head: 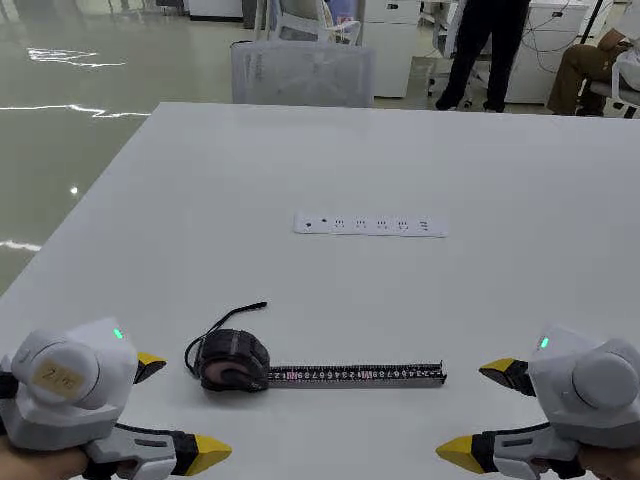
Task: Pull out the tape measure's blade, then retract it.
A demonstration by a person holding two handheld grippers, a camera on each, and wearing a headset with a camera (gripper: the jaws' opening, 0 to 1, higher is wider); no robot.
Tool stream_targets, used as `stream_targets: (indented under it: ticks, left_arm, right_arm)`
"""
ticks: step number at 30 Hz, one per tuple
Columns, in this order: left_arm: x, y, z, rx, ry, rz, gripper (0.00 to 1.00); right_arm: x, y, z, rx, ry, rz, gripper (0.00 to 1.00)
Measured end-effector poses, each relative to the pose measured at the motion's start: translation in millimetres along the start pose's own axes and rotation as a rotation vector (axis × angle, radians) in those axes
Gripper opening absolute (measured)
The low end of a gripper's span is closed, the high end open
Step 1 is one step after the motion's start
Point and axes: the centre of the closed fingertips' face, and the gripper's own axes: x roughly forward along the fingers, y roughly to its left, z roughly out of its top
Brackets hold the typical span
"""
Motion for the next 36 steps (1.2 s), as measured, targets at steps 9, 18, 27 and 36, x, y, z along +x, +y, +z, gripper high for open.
stream_targets:
  ticks: [9,18,27,36]
  left_arm:
    - [-9.6,-8.5,6.3,-0.028,-0.04,0.051,0.8]
    - [-11.5,-13.2,3.7,-0.072,-0.076,0.083,0.84]
    - [-17.5,-25.0,9.2,-0.091,-0.105,0.108,0.87]
    - [-22.6,-30.3,15.7,-0.125,-0.149,0.153,0.93]
  right_arm:
    - [-6.8,10.7,-0.8,0.04,-0.033,-0.037,0.79]
    - [-13.9,19.1,4.6,0.083,-0.077,-0.081,0.86]
    - [-19.7,24.4,9.9,0.104,-0.112,-0.12,0.91]
    - [-22.5,30.3,12.0,0.119,-0.129,-0.153,0.96]
